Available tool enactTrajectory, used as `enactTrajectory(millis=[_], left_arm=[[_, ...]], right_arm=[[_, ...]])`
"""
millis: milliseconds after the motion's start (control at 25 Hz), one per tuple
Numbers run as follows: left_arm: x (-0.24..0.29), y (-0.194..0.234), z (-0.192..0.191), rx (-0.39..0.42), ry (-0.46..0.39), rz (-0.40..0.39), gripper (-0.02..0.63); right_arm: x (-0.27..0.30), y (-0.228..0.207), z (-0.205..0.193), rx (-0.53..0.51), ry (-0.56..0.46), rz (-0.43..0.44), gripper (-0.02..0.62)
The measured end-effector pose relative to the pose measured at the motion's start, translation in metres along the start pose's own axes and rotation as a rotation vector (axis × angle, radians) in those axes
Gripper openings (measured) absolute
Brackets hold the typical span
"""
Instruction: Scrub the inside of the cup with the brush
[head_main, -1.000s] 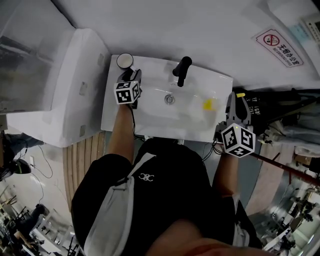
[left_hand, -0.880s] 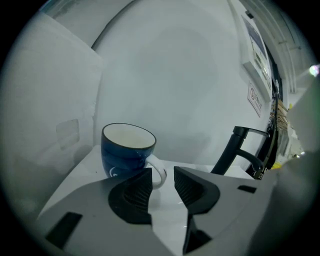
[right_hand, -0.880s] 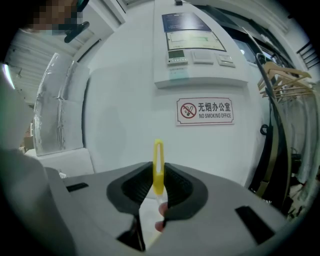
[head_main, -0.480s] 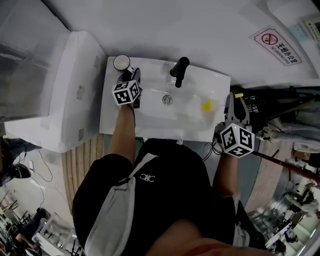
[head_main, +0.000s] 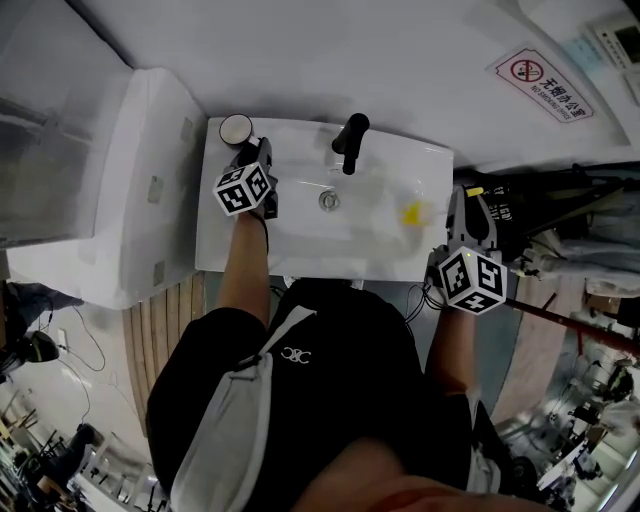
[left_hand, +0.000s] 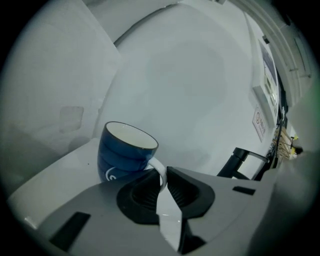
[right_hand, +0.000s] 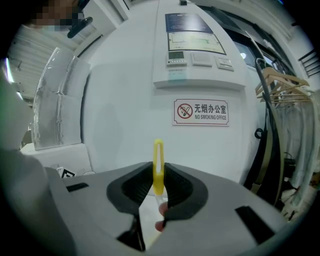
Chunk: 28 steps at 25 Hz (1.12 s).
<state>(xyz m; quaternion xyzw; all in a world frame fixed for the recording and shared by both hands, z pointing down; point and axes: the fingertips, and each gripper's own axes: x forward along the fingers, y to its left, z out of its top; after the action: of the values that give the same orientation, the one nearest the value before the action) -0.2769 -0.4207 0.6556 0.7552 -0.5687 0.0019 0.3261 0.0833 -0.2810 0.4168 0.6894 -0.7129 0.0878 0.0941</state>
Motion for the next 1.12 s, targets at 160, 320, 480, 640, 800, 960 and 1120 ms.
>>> enactTrajectory(millis=[160, 320, 480, 640, 800, 960, 1120], left_arm=[[-0.013, -0.012, 0.003, -0.044, -0.039, -0.043, 0.054], [-0.027, -0.03, 0.001, 0.07, -0.021, -0.083, 0.054], [-0.044, -0.063, 0.002, 0.185, -0.023, -0.138, 0.054], [-0.067, -0.113, 0.0, 0.246, -0.04, -0.209, 0.054], [-0.092, -0.163, 0.0, 0.308, -0.06, -0.289, 0.054], [-0.113, -0.214, -0.001, 0.257, -0.079, -0.408, 0.054], [-0.12, -0.264, -0.017, 0.374, -0.058, -0.485, 0.049]], right_arm=[[0.0, 0.001, 0.002, 0.054, -0.003, 0.046, 0.071], [0.0, 0.0, 0.004, 0.075, -0.019, 0.074, 0.071], [0.0, 0.0, 0.002, 0.092, -0.031, 0.105, 0.072], [-0.001, -0.004, 0.0, 0.11, -0.04, 0.142, 0.072], [-0.003, -0.009, 0.003, 0.126, -0.06, 0.175, 0.071], [-0.009, -0.02, 0.006, 0.155, -0.076, 0.195, 0.071], [-0.015, -0.036, 0.014, 0.173, -0.095, 0.207, 0.071]])
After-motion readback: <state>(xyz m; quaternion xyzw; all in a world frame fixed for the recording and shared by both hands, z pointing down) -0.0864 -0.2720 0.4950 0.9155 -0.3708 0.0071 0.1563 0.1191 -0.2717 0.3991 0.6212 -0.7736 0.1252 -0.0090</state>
